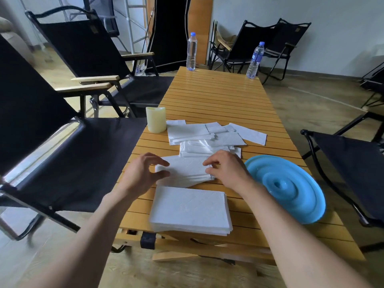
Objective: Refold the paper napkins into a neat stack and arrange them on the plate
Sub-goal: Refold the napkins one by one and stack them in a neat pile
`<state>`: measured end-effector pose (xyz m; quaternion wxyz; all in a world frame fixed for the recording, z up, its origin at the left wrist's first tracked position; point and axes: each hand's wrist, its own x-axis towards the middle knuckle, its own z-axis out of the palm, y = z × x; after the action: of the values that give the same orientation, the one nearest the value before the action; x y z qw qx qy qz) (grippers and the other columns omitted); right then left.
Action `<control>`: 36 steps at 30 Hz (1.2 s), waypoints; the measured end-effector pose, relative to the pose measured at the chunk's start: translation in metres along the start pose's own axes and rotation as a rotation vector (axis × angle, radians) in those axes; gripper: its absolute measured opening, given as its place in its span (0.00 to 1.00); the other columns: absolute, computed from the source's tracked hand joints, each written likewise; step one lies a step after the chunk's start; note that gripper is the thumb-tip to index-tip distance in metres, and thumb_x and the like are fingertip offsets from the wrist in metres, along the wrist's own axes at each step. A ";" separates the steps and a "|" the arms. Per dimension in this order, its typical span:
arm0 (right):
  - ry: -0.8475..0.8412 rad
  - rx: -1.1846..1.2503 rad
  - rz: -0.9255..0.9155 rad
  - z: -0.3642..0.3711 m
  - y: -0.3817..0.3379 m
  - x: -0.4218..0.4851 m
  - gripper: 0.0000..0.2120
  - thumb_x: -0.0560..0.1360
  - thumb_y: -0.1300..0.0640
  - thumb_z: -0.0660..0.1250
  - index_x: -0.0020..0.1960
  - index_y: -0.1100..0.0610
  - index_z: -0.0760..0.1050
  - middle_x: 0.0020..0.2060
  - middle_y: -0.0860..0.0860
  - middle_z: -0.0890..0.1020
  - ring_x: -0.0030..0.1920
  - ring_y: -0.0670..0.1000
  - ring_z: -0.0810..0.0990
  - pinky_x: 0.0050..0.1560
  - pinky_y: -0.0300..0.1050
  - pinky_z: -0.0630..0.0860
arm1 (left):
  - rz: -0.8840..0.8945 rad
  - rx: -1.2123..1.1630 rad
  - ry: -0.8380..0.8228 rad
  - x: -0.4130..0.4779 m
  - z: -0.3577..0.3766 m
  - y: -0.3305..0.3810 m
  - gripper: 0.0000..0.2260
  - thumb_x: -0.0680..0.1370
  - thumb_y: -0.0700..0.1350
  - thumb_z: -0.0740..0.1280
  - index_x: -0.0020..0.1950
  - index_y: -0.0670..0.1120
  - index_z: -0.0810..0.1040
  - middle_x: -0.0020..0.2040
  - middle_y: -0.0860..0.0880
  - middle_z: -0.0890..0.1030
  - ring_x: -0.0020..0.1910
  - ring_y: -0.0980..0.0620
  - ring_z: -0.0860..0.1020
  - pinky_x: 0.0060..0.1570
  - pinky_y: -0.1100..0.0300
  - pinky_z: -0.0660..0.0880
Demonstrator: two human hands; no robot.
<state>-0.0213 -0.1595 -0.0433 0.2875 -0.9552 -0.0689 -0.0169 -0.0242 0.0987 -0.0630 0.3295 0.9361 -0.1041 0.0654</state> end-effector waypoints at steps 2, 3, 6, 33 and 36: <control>-0.032 -0.057 -0.036 0.007 0.004 0.003 0.10 0.76 0.56 0.72 0.57 0.50 0.84 0.52 0.47 0.81 0.55 0.49 0.78 0.55 0.46 0.76 | 0.036 0.045 -0.029 0.000 0.009 -0.004 0.11 0.74 0.48 0.76 0.56 0.49 0.86 0.59 0.51 0.80 0.55 0.50 0.78 0.55 0.54 0.76; -0.044 -0.076 -0.052 0.010 0.006 0.005 0.10 0.77 0.56 0.72 0.57 0.50 0.83 0.54 0.47 0.81 0.57 0.48 0.77 0.56 0.45 0.75 | 0.060 0.059 -0.038 0.000 0.011 -0.006 0.11 0.74 0.48 0.76 0.56 0.49 0.86 0.60 0.51 0.80 0.57 0.49 0.79 0.55 0.54 0.77; -0.069 -0.109 -0.080 0.012 0.009 0.006 0.11 0.77 0.56 0.71 0.59 0.50 0.83 0.58 0.46 0.81 0.59 0.48 0.77 0.60 0.45 0.74 | 0.113 0.067 -0.055 0.001 0.010 -0.010 0.10 0.74 0.49 0.76 0.54 0.49 0.87 0.59 0.51 0.81 0.56 0.50 0.79 0.52 0.57 0.77; 0.083 0.572 -0.034 -0.017 -0.003 0.008 0.06 0.73 0.54 0.77 0.46 0.45 0.82 0.41 0.43 0.87 0.45 0.45 0.84 0.55 0.47 0.82 | 0.046 -0.555 0.263 0.005 -0.034 0.028 0.07 0.76 0.41 0.73 0.53 0.43 0.85 0.46 0.47 0.86 0.43 0.60 0.82 0.45 0.71 0.76; 0.112 0.655 -0.006 -0.018 -0.003 0.007 0.02 0.75 0.57 0.75 0.46 0.50 0.84 0.43 0.47 0.88 0.46 0.47 0.85 0.57 0.53 0.82 | 0.012 -0.632 0.229 0.004 -0.033 0.026 0.06 0.75 0.42 0.74 0.51 0.46 0.86 0.45 0.49 0.87 0.44 0.59 0.83 0.45 0.70 0.77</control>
<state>-0.0143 -0.1665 -0.0262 0.5825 -0.8094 -0.0576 -0.0470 -0.0282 0.0995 -0.0210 0.6125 0.7737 -0.0870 0.1366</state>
